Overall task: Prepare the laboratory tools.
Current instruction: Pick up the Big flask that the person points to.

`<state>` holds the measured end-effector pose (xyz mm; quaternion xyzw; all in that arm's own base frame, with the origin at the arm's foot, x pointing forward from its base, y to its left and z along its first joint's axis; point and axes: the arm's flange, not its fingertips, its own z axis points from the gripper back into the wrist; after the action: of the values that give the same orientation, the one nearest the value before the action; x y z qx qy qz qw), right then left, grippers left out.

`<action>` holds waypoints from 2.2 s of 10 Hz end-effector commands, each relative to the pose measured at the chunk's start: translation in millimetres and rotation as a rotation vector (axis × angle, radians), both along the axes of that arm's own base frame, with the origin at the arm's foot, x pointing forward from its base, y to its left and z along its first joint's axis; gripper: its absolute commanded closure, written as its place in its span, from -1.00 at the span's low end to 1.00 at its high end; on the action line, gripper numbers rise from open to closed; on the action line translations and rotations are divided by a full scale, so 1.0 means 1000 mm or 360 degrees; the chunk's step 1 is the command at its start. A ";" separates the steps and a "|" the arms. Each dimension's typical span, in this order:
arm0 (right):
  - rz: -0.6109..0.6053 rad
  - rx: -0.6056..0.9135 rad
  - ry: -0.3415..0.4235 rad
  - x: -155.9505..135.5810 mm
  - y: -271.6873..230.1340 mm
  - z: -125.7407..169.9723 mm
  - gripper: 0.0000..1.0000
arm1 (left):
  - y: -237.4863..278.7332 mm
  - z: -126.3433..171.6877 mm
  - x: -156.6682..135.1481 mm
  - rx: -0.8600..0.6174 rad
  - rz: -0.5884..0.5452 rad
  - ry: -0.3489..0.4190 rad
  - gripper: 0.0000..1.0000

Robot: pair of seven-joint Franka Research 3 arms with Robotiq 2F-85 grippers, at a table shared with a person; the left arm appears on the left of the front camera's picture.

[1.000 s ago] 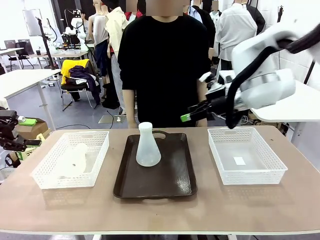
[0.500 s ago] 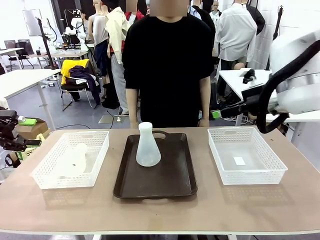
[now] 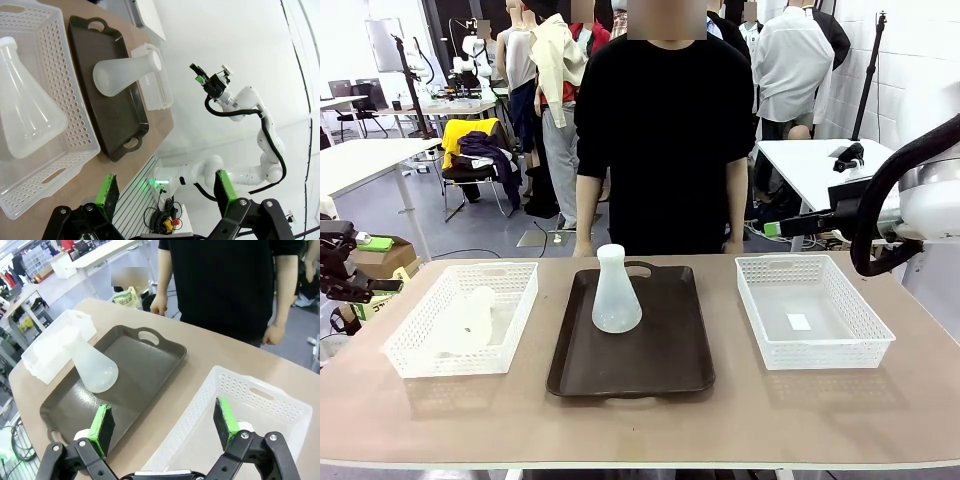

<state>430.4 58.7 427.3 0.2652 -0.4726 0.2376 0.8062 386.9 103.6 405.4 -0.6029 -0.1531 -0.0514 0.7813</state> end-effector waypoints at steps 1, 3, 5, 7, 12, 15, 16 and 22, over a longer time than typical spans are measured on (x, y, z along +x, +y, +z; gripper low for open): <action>0.0037 0.0054 -0.0069 0.006 0.005 -0.016 -1.00 | 0.000 0.002 -0.001 -0.0007 0.0003 -0.0012 -1.00; 0.0000 0.0000 0.0000 0.000 0.000 0.000 -1.00 | 0.000 0.002 -0.001 -0.0007 0.0003 -0.0012 -1.00; 0.0000 0.0000 0.0000 0.000 0.000 0.000 -1.00 | 0.000 0.002 -0.001 -0.0007 0.0003 -0.0012 -1.00; 0.0000 0.0000 0.0000 0.000 0.000 0.000 -1.00 | 0.000 0.002 -0.001 -0.0007 0.0003 -0.0012 -1.00; 0.0000 0.0000 0.0000 0.000 0.000 0.000 -1.00 | 0.000 0.002 -0.001 -0.0007 0.0003 -0.0012 -1.00; 0.0000 0.0000 0.0000 0.000 0.000 0.000 -1.00 | 0.000 0.002 -0.001 -0.0007 0.0003 -0.0012 -1.00; 0.0000 0.0000 0.0000 0.000 0.000 0.000 -1.00 | 0.000 0.002 -0.001 -0.0007 0.0003 -0.0012 -1.00; 0.0000 0.0000 0.0000 0.000 0.000 0.000 -1.00 | 0.000 0.002 -0.001 -0.0007 0.0003 -0.0012 -1.00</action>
<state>431.5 58.6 425.6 0.2658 -0.4755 0.2412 0.8032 386.9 103.6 405.4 -0.6029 -0.1531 -0.0514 0.7813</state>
